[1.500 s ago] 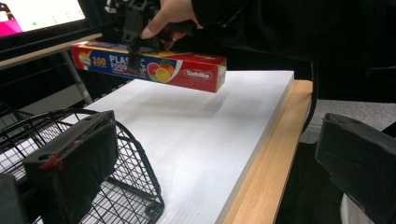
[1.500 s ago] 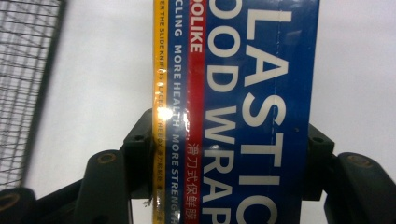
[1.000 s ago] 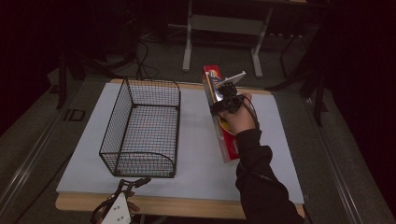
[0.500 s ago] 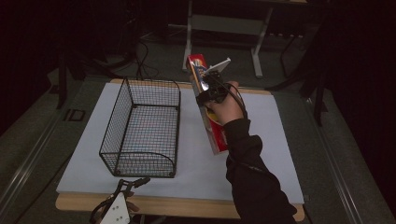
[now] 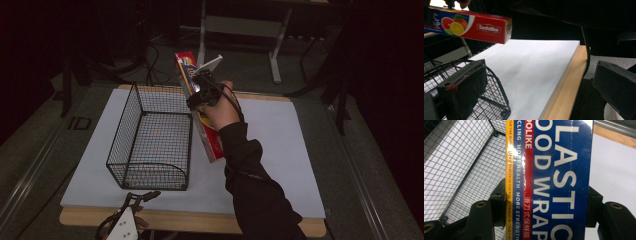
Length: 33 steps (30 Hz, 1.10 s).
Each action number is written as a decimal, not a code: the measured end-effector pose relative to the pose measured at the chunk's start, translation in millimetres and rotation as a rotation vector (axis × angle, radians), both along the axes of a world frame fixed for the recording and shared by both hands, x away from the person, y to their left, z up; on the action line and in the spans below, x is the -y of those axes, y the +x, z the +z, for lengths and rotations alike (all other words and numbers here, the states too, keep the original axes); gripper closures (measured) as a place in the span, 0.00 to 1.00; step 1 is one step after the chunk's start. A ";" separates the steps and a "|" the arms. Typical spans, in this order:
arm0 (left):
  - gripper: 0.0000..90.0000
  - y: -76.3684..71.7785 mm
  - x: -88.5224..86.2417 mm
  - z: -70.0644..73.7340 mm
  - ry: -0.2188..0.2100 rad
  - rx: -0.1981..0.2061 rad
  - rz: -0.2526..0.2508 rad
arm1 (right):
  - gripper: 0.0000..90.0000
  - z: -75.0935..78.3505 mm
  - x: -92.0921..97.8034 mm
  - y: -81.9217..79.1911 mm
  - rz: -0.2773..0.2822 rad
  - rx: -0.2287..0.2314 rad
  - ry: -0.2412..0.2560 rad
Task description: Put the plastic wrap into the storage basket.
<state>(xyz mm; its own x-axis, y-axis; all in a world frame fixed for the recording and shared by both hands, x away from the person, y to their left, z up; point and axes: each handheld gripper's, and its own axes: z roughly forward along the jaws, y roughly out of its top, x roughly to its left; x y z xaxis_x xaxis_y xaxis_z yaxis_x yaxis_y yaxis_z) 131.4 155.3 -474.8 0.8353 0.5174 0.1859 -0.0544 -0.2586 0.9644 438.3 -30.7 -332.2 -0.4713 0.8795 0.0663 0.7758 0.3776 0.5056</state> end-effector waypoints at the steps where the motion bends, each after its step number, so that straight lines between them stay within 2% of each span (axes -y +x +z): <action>1: 0.00 0.1 -0.1 -0.2 0.001 -0.002 0.000 | 0.44 0.5 -3.7 -0.3 0.004 0.002 -0.004; 3: 0.00 0.0 -0.1 -0.2 0.003 -0.002 -0.001 | 0.44 1.0 -7.4 -0.8 0.009 0.008 -0.004; 8: 0.00 -1.4 -0.3 0.4 0.002 0.003 -0.002 | 0.44 5.3 -30.1 -5.2 0.038 0.032 0.025; 12: 0.00 -1.8 -1.3 0.4 -0.003 0.003 0.000 | 0.44 6.8 -44.6 -6.7 0.057 0.043 0.016; 20: 0.00 -3.1 -1.4 0.3 -0.001 0.002 0.000 | 0.44 3.7 -67.7 -10.4 0.089 0.055 0.039; 23: 0.00 -3.5 -2.4 0.9 -0.004 0.004 -0.003 | 0.44 0.3 -80.2 -13.0 0.116 0.051 0.041; 26: 0.00 -3.9 -2.9 1.0 -0.006 0.005 -0.001 | 0.44 -3.6 -90.3 -13.9 0.123 0.069 0.040; 30: 0.00 -4.5 -3.4 1.1 -0.009 0.006 -0.001 | 0.44 -11.5 -99.8 -14.3 0.136 0.062 0.076; 33: 0.00 -4.6 -3.8 1.3 -0.006 0.010 0.001 | 0.44 -20.2 -107.5 -15.7 0.149 0.072 0.071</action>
